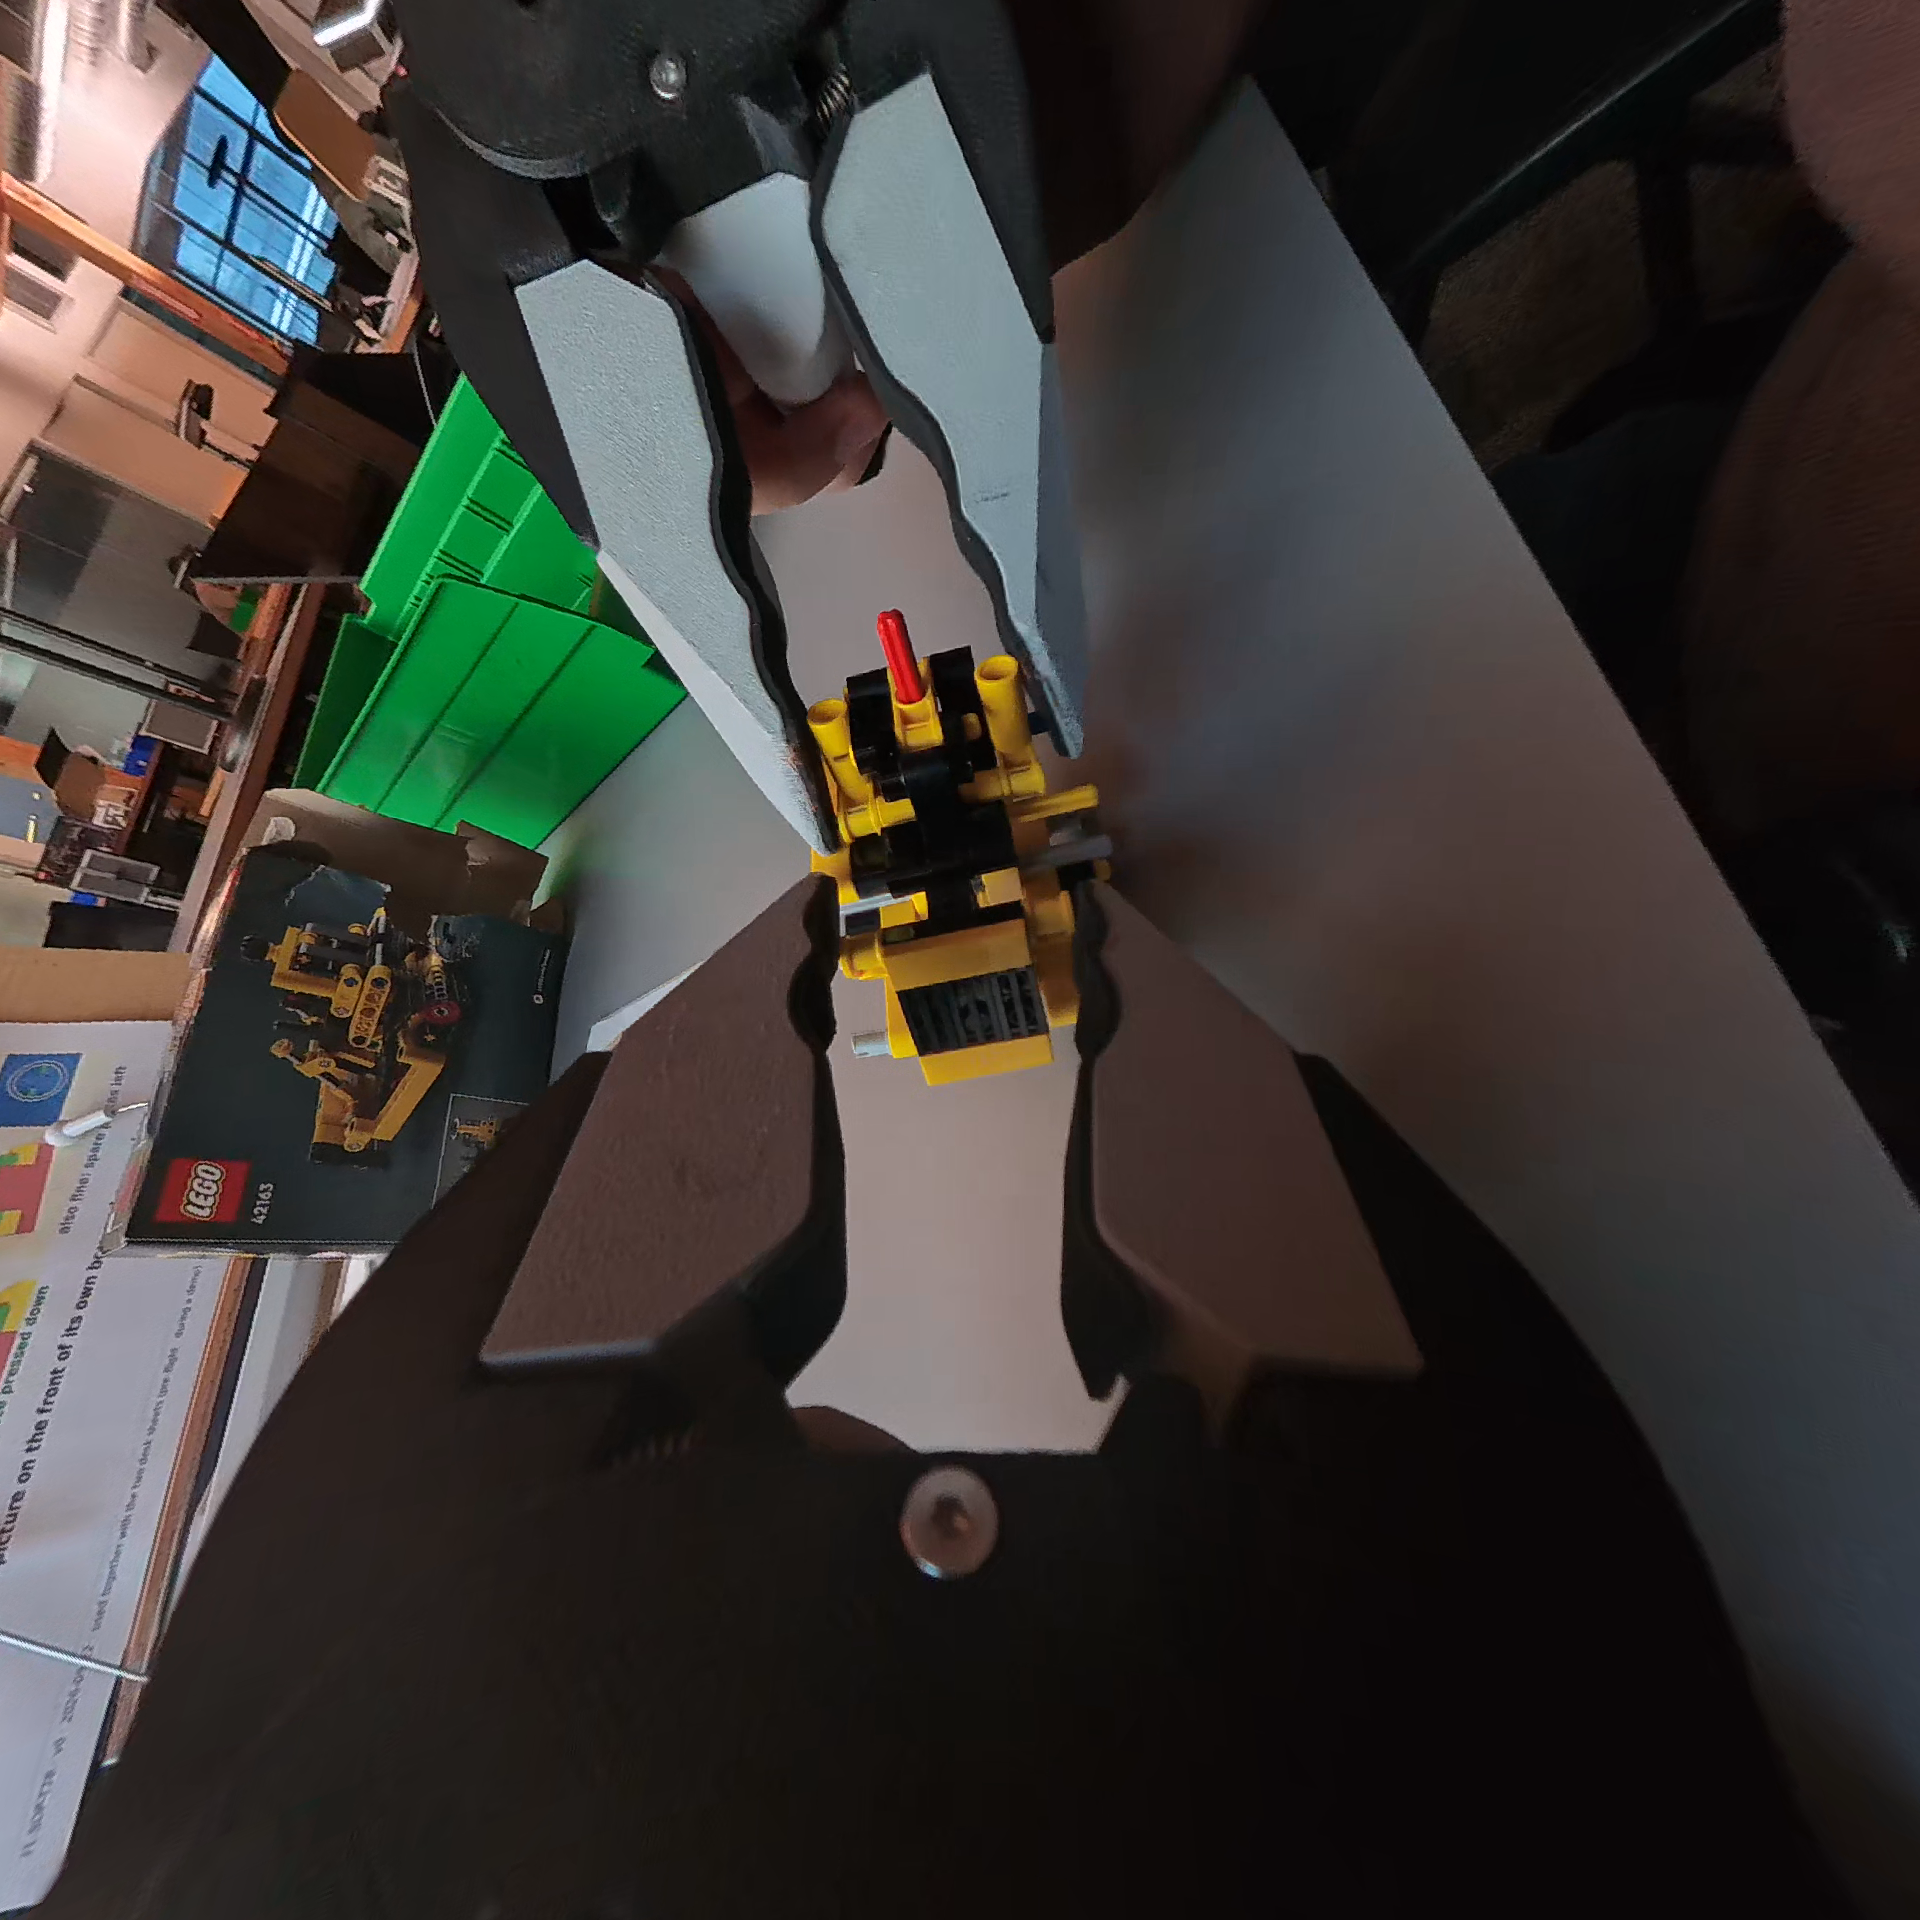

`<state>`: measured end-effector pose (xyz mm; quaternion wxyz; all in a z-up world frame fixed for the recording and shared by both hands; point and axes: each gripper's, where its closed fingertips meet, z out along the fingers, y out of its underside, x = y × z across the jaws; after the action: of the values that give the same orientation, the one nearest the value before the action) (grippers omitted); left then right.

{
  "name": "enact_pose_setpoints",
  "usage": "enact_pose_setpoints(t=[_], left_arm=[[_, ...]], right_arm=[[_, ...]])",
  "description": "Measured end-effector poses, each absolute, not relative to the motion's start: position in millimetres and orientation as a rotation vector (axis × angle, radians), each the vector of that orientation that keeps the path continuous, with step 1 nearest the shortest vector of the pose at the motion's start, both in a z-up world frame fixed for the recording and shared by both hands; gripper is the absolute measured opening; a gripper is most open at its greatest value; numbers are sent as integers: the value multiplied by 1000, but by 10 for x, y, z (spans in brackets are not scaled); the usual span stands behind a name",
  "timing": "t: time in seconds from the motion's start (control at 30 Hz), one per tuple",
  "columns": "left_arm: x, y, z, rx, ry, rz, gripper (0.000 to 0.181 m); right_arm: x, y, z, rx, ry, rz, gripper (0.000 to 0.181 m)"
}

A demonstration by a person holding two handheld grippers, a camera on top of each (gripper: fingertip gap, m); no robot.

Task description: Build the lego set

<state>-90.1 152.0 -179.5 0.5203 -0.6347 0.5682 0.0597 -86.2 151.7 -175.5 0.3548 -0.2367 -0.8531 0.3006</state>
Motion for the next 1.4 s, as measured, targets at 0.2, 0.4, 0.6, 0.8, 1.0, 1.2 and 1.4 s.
enact_pose_setpoints(t=[0.2, 0.4, 0.6, 0.8, 1.0, 1.2, 1.4], left_arm=[[-907, 1531, -1802, -1544, 1342, 111, 43], [-947, 1556, -1806, -1557, 1324, 102, 43], [-963, 1567, -1809, -1571, 1305, 73, 43], [-981, 1581, -1823, -1584, 1296, 71, 42], [-987, 1585, -1827, -1596, 1289, 60, 43], [-998, 1576, -1842, -1609, 1282, 33, 42], [-1014, 1578, -1855, -1621, 1274, 14, 42]], right_arm=[[-887, 1540, -1769, -594, -2205, 795, 41], [-919, 1553, -1755, -612, -2212, 913, 43], [-974, 1590, -1745, -618, -2203, 935, 55], [-955, 1563, -1756, -577, -2225, 935, 42], [-964, 1544, -1770, -607, -2258, 1012, 48], [-986, 1544, -1768, -615, -2252, 1088, 43], [-1008, 1541, -1762, -608, -2200, 1192, 42]])
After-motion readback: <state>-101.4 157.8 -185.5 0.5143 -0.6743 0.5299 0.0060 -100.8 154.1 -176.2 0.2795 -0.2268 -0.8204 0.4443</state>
